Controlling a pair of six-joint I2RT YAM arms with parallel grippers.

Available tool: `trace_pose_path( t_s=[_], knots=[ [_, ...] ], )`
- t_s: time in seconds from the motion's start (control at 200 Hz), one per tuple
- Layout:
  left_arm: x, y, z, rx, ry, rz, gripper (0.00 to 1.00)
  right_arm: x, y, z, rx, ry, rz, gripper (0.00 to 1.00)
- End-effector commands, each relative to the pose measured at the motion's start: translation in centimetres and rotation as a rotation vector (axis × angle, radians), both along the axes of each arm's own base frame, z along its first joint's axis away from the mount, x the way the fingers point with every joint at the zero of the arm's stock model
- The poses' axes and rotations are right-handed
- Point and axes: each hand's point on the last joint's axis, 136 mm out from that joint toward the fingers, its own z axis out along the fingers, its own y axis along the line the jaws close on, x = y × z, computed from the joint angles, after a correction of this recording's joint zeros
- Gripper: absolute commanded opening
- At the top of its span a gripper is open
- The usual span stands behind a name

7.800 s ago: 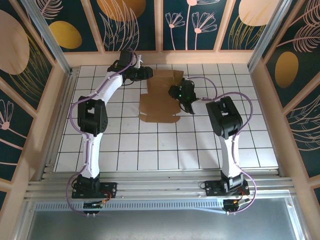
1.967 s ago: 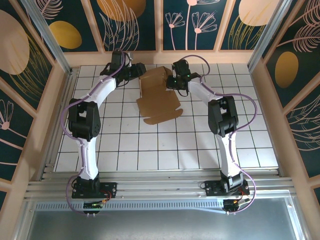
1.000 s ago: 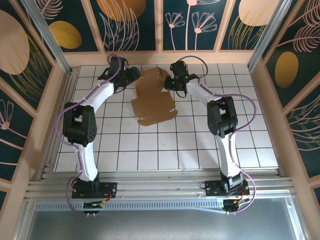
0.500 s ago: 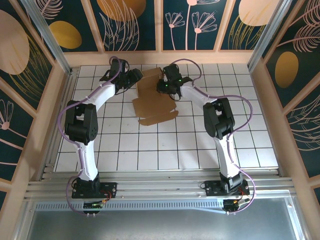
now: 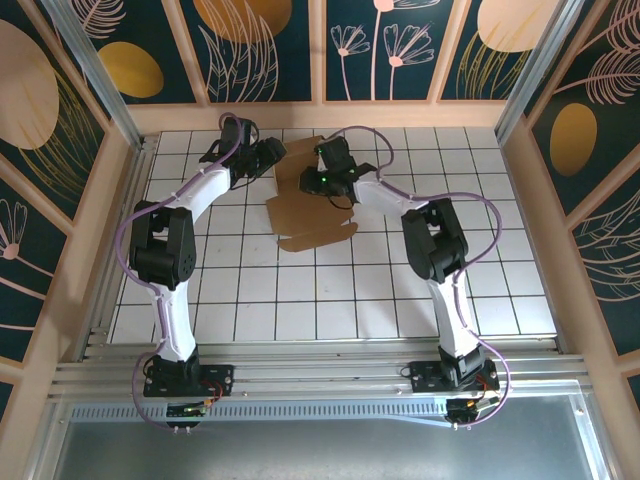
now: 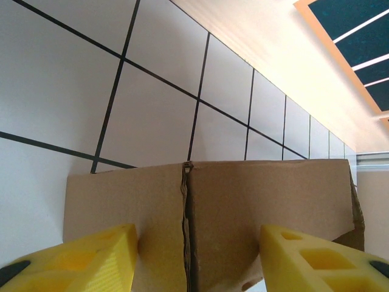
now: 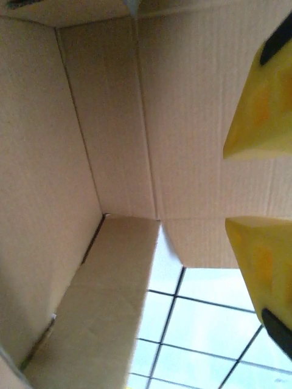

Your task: Fold the paper box

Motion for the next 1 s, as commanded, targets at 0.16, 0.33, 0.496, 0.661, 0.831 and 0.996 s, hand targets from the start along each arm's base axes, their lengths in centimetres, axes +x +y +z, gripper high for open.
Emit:
trace_pose_path(
  t_s=[0.16,0.33,0.496,0.661,0.831,0.996],
  knots=[
    [0.4,0.1,-0.4,0.039,-0.007,-0.022,0.55,-3.2,-5.4,15.6,0.033,-0.485,0.151,0.61],
    [0.4,-0.2,-0.2,0.04,-0.009,-0.038,0.55,0.3,-12.9,15.0,0.027,-0.574,0.068,0.76],
    [0.4,-0.3,-0.3,0.046,-0.007,-0.052,0.55,4.1,-14.2,10.7,-0.134,-0.675,0.221,0.75],
    [0.2,-0.3,-0.5,0.047,0.001,-0.056,0.55,5.7,-12.9,5.5,-0.327,-0.693,0.447,0.75],
    [0.1,-0.3,-0.2,0.053,-0.005,-0.063,0.55,6.8,-10.6,4.1,-0.342,-0.709,0.532,0.69],
    [-0.1,-0.3,-0.4,0.054,-0.001,-0.066,0.55,6.9,-7.9,2.5,-0.405,-0.809,0.623,0.67]
  ],
)
